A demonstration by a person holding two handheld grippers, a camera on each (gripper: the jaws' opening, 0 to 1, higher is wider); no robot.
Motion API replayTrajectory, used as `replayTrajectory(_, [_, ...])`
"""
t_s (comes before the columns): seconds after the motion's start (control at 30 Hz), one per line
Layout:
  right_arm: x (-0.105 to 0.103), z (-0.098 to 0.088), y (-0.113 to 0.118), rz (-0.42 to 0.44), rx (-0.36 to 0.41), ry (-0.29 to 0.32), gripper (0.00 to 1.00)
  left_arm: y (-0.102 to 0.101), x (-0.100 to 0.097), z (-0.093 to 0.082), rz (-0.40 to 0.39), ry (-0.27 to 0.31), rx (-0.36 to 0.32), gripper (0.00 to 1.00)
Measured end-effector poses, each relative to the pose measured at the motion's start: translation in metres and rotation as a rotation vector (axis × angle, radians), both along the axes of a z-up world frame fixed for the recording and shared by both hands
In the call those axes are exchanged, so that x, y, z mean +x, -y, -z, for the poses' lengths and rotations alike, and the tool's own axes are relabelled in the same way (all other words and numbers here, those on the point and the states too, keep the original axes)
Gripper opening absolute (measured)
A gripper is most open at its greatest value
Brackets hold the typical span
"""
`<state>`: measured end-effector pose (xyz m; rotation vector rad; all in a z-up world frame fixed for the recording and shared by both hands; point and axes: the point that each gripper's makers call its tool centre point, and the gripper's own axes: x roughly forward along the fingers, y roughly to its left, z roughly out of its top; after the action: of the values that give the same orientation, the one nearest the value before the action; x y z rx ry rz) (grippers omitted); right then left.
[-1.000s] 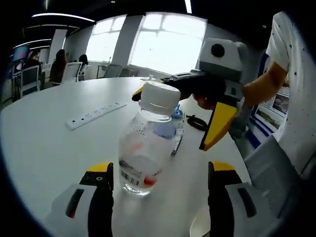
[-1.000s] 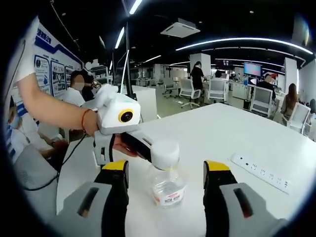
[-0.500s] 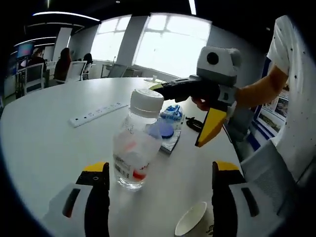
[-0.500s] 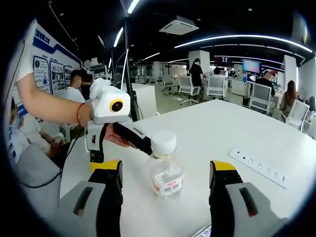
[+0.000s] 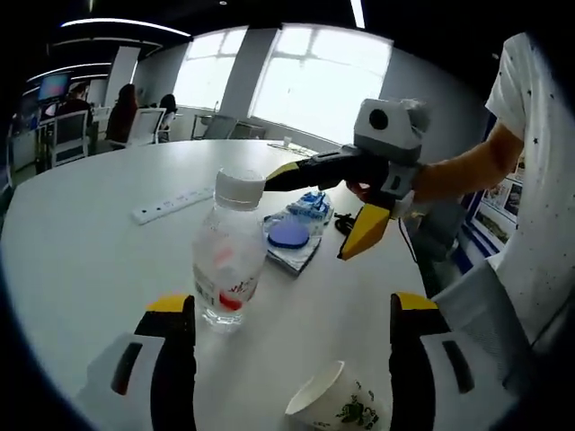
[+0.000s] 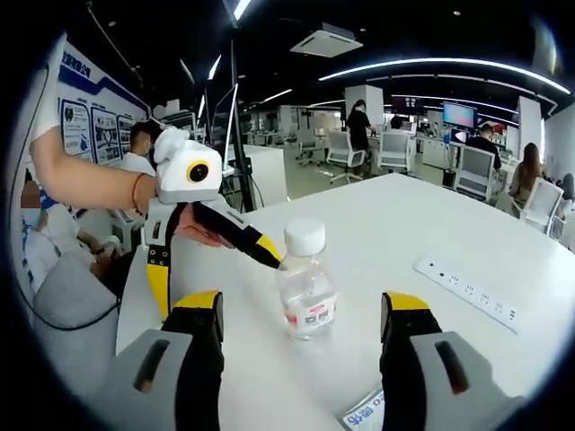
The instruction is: Arrange the tabletop items into an orderly group along one side of the table until the central work area is clear of visible clutter.
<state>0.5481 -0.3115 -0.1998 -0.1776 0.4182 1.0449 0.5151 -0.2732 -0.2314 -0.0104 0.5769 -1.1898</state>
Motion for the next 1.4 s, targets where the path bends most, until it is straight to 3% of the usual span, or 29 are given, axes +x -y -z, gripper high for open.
replayTrajectory(0.83, [-0.042,0.012,0.006,-0.101,-0.038,-0.076,0.7,-0.014,-0.051,-0.04,-0.091,0.009,-0.034,0.93])
replayTrajectory(1.4, [-0.086,0.035,-0.01,-0.236,-0.068,-0.179,0.65,-0.015,-0.073,-0.05,-0.134,0.014,-0.035,0.92])
